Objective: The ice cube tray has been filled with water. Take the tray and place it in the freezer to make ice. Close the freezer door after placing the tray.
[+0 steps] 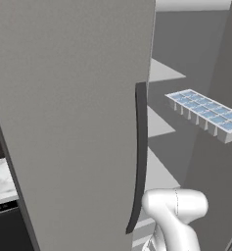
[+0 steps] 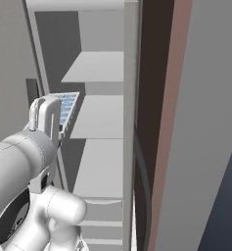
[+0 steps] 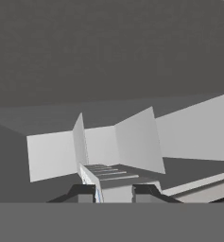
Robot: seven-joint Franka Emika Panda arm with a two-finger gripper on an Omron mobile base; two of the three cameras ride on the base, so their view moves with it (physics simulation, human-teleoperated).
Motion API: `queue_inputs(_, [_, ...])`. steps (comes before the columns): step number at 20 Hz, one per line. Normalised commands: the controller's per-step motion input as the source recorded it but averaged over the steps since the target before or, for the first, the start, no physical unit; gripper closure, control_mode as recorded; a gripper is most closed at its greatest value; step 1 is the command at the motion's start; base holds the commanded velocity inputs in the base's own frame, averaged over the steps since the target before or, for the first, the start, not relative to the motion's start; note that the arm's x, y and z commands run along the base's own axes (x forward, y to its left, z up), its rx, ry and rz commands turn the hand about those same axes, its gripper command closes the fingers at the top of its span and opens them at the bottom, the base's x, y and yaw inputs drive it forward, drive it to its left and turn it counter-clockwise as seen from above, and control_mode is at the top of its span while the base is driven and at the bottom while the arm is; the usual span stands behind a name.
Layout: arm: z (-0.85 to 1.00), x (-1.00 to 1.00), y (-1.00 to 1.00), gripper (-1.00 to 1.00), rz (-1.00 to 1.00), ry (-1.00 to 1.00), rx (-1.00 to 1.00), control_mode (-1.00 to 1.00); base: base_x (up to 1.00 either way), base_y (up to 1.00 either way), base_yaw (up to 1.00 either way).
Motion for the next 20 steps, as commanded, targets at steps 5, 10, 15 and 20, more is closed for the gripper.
queue_inputs(5, [0.0, 0.0, 0.0, 1.0, 0.0, 0.0, 0.0, 1.0, 0.0, -0.1, -0.04])
queue_inputs(10, [0.0, 0.0, -0.02, 1.0, -0.01, -0.01, 0.0, -1.0, 0.0, -0.04, -0.02])
queue_inputs(15, [0.21, -0.06, 0.0, 1.0, -0.07, -0.07, 0.0, -1.0, 0.0, 0.0, 0.0])
queue_inputs(20, [0.24, 0.17, 0.0, 1.0, -0.1, -0.01, 0.0, -1.0, 0.0, 0.0, 0.0])
